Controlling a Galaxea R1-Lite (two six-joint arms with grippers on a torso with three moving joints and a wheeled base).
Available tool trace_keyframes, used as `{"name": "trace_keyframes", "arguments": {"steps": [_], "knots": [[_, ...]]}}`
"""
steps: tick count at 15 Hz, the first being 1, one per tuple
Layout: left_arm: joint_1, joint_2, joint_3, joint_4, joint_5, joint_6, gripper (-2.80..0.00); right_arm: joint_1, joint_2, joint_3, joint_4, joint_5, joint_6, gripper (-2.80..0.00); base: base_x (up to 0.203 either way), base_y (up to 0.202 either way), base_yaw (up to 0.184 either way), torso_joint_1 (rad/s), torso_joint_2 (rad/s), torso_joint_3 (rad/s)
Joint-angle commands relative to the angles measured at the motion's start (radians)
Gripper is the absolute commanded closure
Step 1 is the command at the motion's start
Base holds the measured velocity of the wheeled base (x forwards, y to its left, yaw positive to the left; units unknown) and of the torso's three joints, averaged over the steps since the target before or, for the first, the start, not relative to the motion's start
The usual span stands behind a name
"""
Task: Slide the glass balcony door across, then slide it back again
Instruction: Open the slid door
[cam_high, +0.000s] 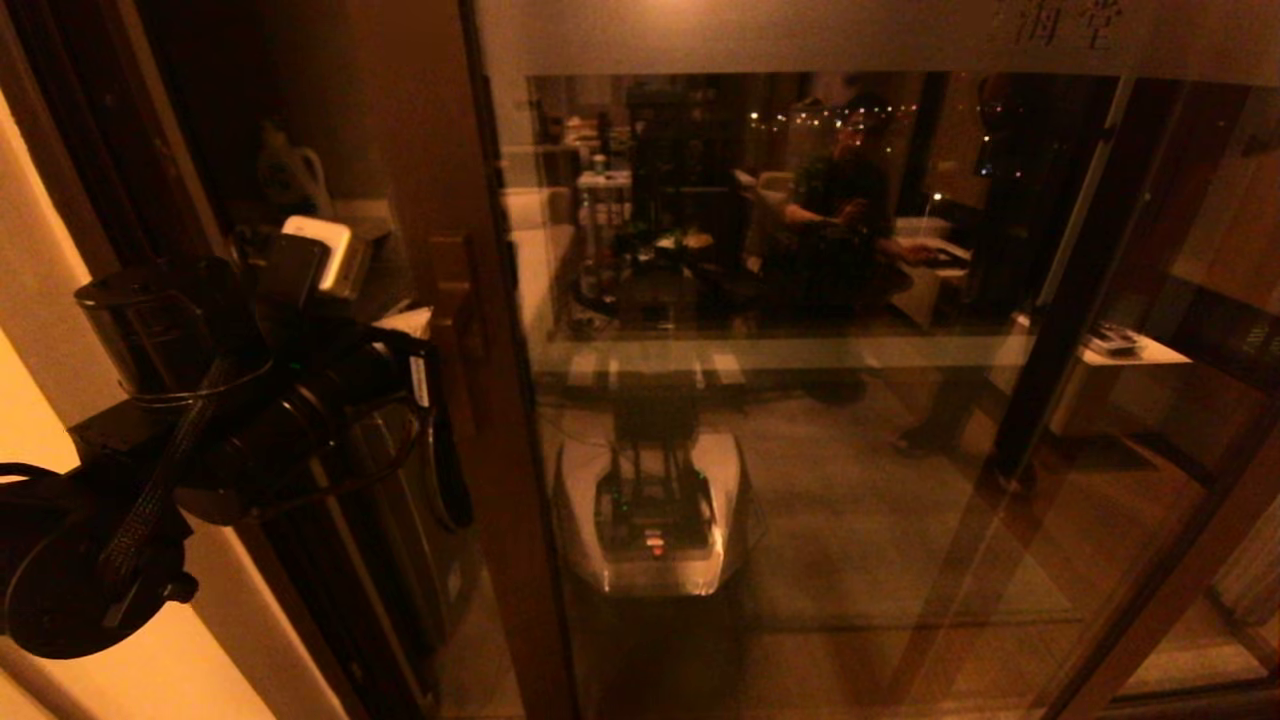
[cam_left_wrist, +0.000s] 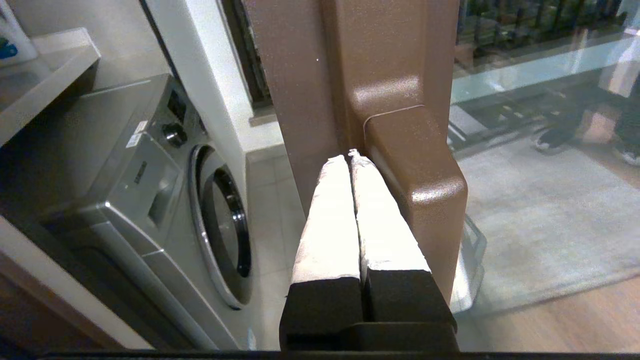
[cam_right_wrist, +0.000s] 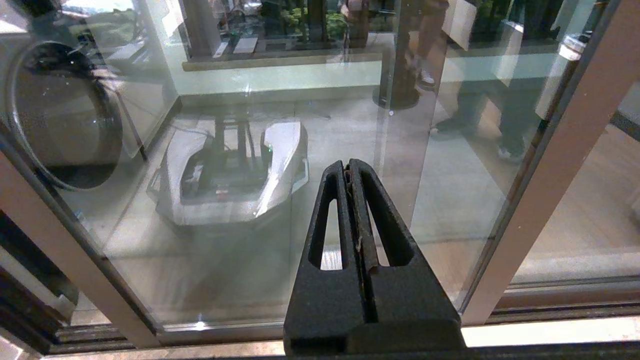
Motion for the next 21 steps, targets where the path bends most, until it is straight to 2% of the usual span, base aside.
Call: {"name": "trace_keyframes", "arguments": {"steps": [1, 8, 21], "knots": [[-0.017, 0.008, -0.001, -0.005, 0.010, 0.001, 0.00, 0.000, 0.002, 0.000, 0.001, 0.000, 0.000, 0.00, 0.000, 0.000, 0.000, 0.000, 0.00, 0.000], [-0.093, 0.034, -0.024, -0.005, 0.053, 0.002, 0.00, -0.002, 0.002, 0.000, 0.001, 0.000, 0.000, 0.00, 0.000, 0.000, 0.000, 0.000, 0.00, 0.000], [-0.183, 0.091, -0.093, -0.004, 0.105, 0.017, 0.00, 0.000, 0.002, 0.000, 0.001, 0.000, 0.000, 0.00, 0.000, 0.000, 0.000, 0.000, 0.00, 0.000]]}}
